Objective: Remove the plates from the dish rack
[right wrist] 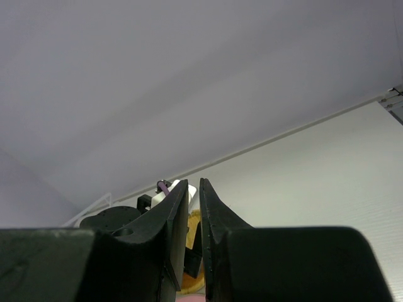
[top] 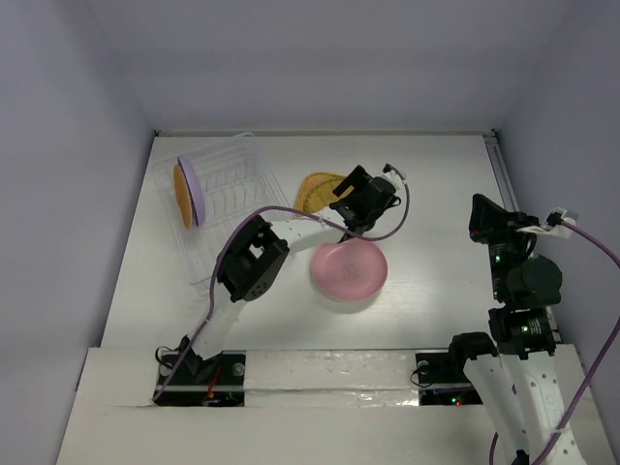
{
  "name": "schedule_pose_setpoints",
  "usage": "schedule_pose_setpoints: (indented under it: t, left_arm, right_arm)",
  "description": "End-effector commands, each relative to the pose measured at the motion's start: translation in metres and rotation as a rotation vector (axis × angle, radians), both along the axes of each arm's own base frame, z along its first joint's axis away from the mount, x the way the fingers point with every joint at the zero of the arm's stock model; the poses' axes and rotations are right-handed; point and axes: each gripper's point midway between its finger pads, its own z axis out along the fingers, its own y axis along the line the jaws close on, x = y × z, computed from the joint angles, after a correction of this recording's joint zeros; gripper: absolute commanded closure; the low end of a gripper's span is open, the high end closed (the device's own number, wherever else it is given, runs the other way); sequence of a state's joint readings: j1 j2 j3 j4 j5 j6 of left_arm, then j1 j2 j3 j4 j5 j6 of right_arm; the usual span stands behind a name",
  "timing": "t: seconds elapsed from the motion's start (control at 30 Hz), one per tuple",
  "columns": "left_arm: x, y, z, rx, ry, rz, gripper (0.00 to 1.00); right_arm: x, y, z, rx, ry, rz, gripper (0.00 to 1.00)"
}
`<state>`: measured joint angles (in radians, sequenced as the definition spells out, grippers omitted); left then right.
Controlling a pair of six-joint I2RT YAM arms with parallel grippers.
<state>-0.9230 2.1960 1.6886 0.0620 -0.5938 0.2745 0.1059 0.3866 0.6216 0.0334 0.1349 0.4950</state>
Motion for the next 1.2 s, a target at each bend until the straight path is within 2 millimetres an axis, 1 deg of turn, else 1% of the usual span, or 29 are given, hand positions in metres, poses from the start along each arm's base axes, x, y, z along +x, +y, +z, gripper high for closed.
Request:
schedule_pose_setpoints:
  t: [0.0,0.23,0.27,0.3,0.37,0.4,0.43,0.47,0.5,0.53,0.57,0.6,0.63,0.67,0.7,0.73,0.77,0.8,0.83,0.87,0.9,0.93,0.97,1.0,1.03,1.07,1.1,1.13,1.17]
  left_arm:
    - [0.001,-0.004,0.055,-0.121,-0.061,0.012,0.19]
    - [-0.001,-0.01,0.107,-0.249,-0.098,0.003,0.17]
    - [-0.003,-0.011,0.112,-0.263,-0.096,-0.002,0.17]
    - [-0.005,-0.01,0.124,-0.289,-0.105,-0.006,0.17]
    - [0.0,-0.001,0.133,-0.333,-0.101,0.014,0.17]
    - [-0.003,0.002,0.149,-0.368,-0.113,0.016,0.21]
    - [-0.001,0.01,0.151,-0.382,-0.114,0.035,0.24]
    - [0.003,0.02,0.158,-0.418,-0.121,0.059,0.27]
    - [0.001,0.031,0.179,-0.464,-0.139,0.068,0.4]
    - [0.0,0.041,0.177,-0.474,-0.132,0.088,0.56]
    - [0.006,0.06,0.183,-0.517,-0.133,0.129,0.69]
    - [0.003,0.078,0.206,-0.564,-0.158,0.145,0.86]
    - [0.003,0.095,0.199,-0.583,-0.142,0.178,0.92]
    - [0.004,0.112,0.205,-0.616,-0.146,0.209,0.97]
    - [0.007,0.15,0.226,-0.701,-0.166,0.272,1.0]
    - [0.006,0.172,0.215,-0.715,-0.151,0.316,1.0]
    - [0.005,0.195,0.219,-0.753,-0.161,0.359,1.0]
    - [0.002,0.239,0.241,-0.849,-0.209,0.424,1.0]
    - [-0.001,0.262,0.223,-0.86,-0.194,0.478,1.0]
    - [-0.006,0.283,0.224,-0.89,-0.21,0.518,1.0]
    - [-0.018,0.305,0.237,-0.934,-0.249,0.54,1.0]
    - [-0.02,0.338,0.223,-0.94,-0.264,0.628,1.0]
    - [-0.025,0.354,0.223,-0.949,-0.286,0.664,1.0]
    - [-0.035,0.369,0.225,-0.953,-0.299,0.694,1.0]
    - [-0.038,0.393,0.214,-0.955,-0.308,0.76,1.0]
    - [-0.04,0.404,0.211,-0.961,-0.312,0.783,0.99]
    - [-0.042,0.408,0.21,-0.978,-0.302,0.775,0.94]
    - [-0.042,0.416,0.2,-0.979,-0.286,0.791,0.92]
    - [-0.043,0.433,0.196,-0.99,-0.293,0.829,0.9]
  right_arm:
    - [-0.003,0.001,0.012,0.007,-0.043,0.004,0.82]
    - [-0.003,0.002,0.013,0.006,-0.046,0.009,0.82]
    - [-0.003,0.002,0.013,0.006,-0.045,0.009,0.82]
    - [-0.003,0.002,0.013,0.004,-0.045,0.01,0.82]
    - [-0.003,0.002,0.012,0.005,-0.045,0.011,0.82]
    - [-0.003,0.002,0.013,0.005,-0.045,0.012,0.82]
    - [-0.002,0.002,0.011,0.005,-0.042,0.011,0.82]
    - [-0.002,0.003,0.011,0.003,-0.042,0.015,0.82]
    - [-0.002,0.003,0.011,0.003,-0.042,0.017,0.82]
    - [-0.001,0.004,0.011,0.002,-0.04,0.018,0.82]
    - [-0.001,0.004,0.011,0.001,-0.037,0.021,0.82]
    - [-0.001,0.004,0.011,0.001,-0.037,0.023,0.85]
    - [-0.001,0.005,0.011,0.0,-0.037,0.024,0.87]
    - [-0.001,0.006,0.011,-0.001,-0.038,0.03,0.9]
    - [-0.001,0.006,0.011,-0.004,-0.038,0.033,0.91]
    - [-0.001,0.006,0.013,-0.004,-0.041,0.034,0.94]
    - [-0.001,0.007,0.011,-0.005,-0.038,0.038,0.94]
    - [-0.001,0.008,0.012,-0.006,-0.039,0.041,0.95]
    - [-0.001,0.008,0.012,-0.007,-0.039,0.044,0.95]
    - [-0.001,0.01,0.012,-0.01,-0.041,0.055,0.95]
    - [0.0,0.012,0.012,-0.012,-0.04,0.06,0.95]
    - [0.002,0.012,0.009,-0.011,-0.031,0.062,0.95]
    - [0.003,0.014,0.01,-0.014,-0.033,0.073,0.94]
    - [0.004,0.015,0.009,-0.014,-0.028,0.075,0.93]
    - [0.006,0.015,0.008,-0.013,-0.022,0.078,0.92]
    - [0.007,0.017,0.007,-0.016,-0.019,0.085,0.91]
    - [0.007,0.017,0.007,-0.016,-0.019,0.086,0.9]
    - [0.008,0.017,0.005,-0.016,-0.015,0.087,0.89]
    - [0.008,0.017,0.006,-0.016,-0.016,0.086,0.89]
